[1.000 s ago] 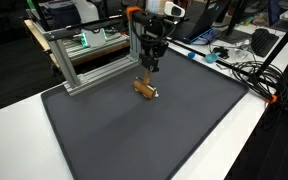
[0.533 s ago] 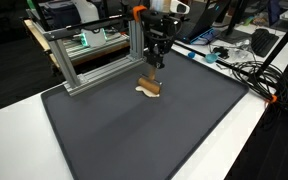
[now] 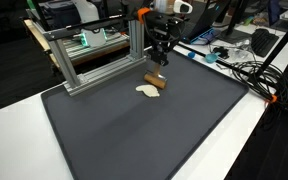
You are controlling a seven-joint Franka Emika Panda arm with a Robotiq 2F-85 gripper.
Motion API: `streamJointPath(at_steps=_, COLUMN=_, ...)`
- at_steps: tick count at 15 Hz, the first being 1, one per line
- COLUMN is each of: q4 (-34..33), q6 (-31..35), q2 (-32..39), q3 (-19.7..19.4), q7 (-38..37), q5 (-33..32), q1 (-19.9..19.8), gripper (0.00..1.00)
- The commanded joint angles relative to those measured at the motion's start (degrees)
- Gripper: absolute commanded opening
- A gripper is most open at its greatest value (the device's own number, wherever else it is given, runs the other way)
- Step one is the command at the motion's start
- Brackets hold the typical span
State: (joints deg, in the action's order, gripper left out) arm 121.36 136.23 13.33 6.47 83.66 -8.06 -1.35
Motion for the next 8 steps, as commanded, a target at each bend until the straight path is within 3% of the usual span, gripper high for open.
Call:
streamJointPath(at_steps=1, q4=2.4, q6=-3.8, q2=-6.5, q3=-1.3, q7=0.4, q5=-0.7, q1=-0.1, gripper=0.22)
streamJointPath(at_steps=8, q4=-0.2, q6=-7.3, q2=-5.9, q3=-2.8, q7=-3.5, q5=-4.3, q1=1.3, gripper=0.22)
